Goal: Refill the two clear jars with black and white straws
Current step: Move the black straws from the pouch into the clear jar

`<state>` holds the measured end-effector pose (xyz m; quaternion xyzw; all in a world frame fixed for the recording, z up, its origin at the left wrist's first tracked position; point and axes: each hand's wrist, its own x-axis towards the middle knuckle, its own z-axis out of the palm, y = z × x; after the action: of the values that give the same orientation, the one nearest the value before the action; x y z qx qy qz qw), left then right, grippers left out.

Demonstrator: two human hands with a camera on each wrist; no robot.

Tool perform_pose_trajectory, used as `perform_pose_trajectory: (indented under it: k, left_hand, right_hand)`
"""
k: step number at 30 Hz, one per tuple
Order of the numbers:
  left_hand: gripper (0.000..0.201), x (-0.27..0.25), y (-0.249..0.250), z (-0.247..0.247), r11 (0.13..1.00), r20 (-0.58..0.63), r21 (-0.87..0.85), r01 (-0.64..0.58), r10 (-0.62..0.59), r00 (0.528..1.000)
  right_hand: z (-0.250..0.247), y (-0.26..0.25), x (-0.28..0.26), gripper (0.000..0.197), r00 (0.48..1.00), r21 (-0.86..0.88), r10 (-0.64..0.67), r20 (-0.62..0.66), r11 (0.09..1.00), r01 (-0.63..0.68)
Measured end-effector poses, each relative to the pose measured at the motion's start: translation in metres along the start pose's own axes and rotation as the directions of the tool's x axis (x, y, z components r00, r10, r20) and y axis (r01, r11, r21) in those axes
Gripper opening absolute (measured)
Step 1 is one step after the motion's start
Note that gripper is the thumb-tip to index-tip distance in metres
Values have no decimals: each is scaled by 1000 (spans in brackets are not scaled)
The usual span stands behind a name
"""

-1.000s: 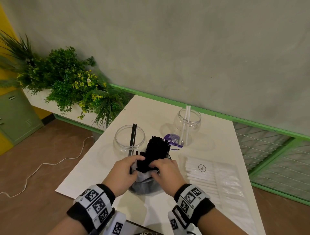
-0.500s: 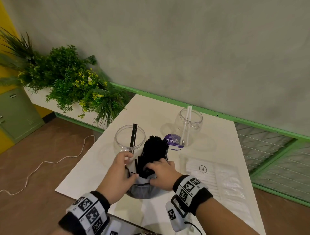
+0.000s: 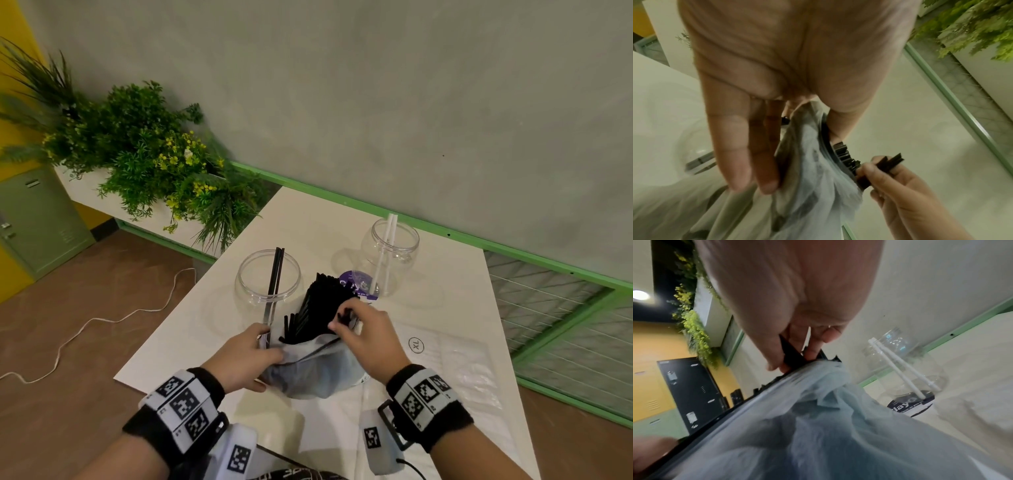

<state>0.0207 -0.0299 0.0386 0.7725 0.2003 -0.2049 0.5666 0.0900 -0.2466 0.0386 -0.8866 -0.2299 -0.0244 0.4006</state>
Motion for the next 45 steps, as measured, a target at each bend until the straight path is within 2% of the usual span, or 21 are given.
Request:
perform_pose_trajectory:
  k: [4, 6, 8, 10, 12, 13, 15, 18, 20, 24, 26, 27, 29, 31, 32, 33, 35, 37, 38, 42, 45]
  left_hand:
    - [47, 3, 2, 3, 1000, 3, 8, -3, 3, 1000]
    - [49, 3, 2, 4, 1000, 3, 7, 3, -3, 1000]
    - [52, 2, 3, 5, 1000, 16, 5, 17, -17, 1000]
    - [52, -2, 4, 6, 1000, 61, 0, 31, -31, 998]
    - [49, -6, 5, 8, 998, 119, -38, 40, -36, 992]
    - [49, -7, 6, 9, 997, 139, -72, 40, -30, 990]
    - [52, -9, 9, 11, 989, 141, -143, 23, -2, 990]
    - [61, -10, 12, 11, 967, 117, -254, -28, 59, 991]
    - [66, -10, 12, 10, 955, 114, -296, -28, 65, 991]
    - [60, -4, 6, 11, 944, 60, -328, 5, 15, 998]
    - [61, -2, 6, 12, 947, 67, -319, 16, 6, 998]
    - [62, -2, 6, 12, 951, 77, -309, 18, 7, 997]
    - [65, -2, 6, 11, 956, 92, -293, 23, 5, 996]
    - [68, -2, 5, 10, 959, 100, -283, 22, 7, 995]
    - [69, -2, 5, 10, 960, 106, -279, 21, 9, 994]
    - [68, -2, 6, 10, 962, 113, -273, 22, 10, 994]
    - [66, -4, 7, 10, 963, 121, -269, 21, 12, 993]
    - [63, -5, 8, 11, 964, 124, -267, 16, 18, 992]
    - [61, -6, 9, 11, 964, 126, -264, 12, 22, 992]
    - [55, -9, 11, 15, 964, 131, -267, -15, 51, 990]
    - [55, -10, 12, 17, 958, 132, -284, -34, 75, 988]
  right_hand:
    - [-7, 3, 3, 18, 966, 146, 28, -257, 989, 10]
    - [-4, 11, 6, 27, 912, 27, -9, -409, 999, 22]
    - [2, 21, 11, 40, 885, -21, 20, -466, 999, -34]
    - [6, 26, 15, 44, 913, 153, 209, -350, 974, -165]
    - [11, 29, 19, 33, 917, 378, 391, -78, 863, -336]
    - [13, 29, 19, 37, 900, 432, 435, 39, 804, -408]
    - [15, 25, 17, 51, 894, 450, 432, 119, 779, -436]
    - [10, 9, 16, 31, 934, 492, 357, 21, 809, -321]
    - [9, 8, 14, 27, 949, 496, 313, -24, 828, -261]
    - [26, 34, 10, 22, 932, 379, 362, 1, 863, -335]
    - [28, 39, 8, 23, 928, 358, 370, -31, 871, -335]
    - [27, 39, 5, 28, 926, 377, 369, -82, 871, -314]
    - [19, 27, -6, 37, 906, 385, 319, -279, 901, -199]
    - [10, 10, -21, 29, 894, 229, 95, -438, 973, 8]
    - [7, 5, -28, 23, 902, 102, -51, -429, 989, 105]
    - [6, 1, -34, 19, 911, -34, -197, -361, 980, 198]
    - [10, 4, -43, 26, 916, -272, -385, -115, 899, 343]
    - [16, 12, -46, 42, 914, -437, -396, 90, 809, 394]
    - [19, 16, -46, 45, 919, -479, -372, 132, 788, 387]
    - [29, 27, -39, 30, 937, -536, -325, 125, 773, 340]
    - [32, 29, -37, 16, 957, -414, -267, 110, 863, 288]
